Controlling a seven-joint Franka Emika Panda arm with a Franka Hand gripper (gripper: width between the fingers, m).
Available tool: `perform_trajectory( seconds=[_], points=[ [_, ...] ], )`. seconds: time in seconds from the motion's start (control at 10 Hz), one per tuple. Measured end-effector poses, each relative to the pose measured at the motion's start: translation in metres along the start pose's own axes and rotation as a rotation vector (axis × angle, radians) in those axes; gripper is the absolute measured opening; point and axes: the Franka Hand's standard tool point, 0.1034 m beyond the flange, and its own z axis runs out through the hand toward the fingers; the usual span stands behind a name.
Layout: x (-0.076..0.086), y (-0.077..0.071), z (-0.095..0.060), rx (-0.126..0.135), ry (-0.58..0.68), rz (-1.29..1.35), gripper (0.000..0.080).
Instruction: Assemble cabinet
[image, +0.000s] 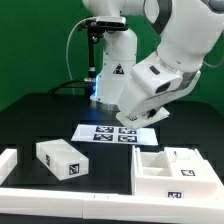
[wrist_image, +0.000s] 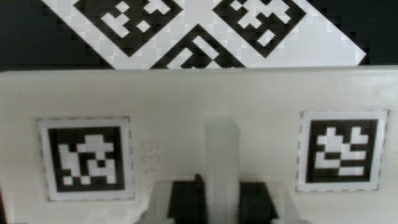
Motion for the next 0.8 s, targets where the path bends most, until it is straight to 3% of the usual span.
perform_trajectory(
  seconds=[0.2,0.3,0.4,0.5,0.6,0.8],
  points=[
    [0.001,0.001,0.0,0.004,0.01,0.105,0.0064],
    [0.003,0.006,0.0,0.001,0.033,0.284,0.0064],
    [0.006,0.004,0.0,0.019,0.045,0.534,0.0064],
    [0.009,0.001,-0.002,0.053,0.049,0.656,0.0064],
    [0.01,0.001,-0.003,0.071,0.055,0.699,0.0064],
    [0.011,0.0,-0.002,0.071,0.052,0.713,0.0064]
  ],
)
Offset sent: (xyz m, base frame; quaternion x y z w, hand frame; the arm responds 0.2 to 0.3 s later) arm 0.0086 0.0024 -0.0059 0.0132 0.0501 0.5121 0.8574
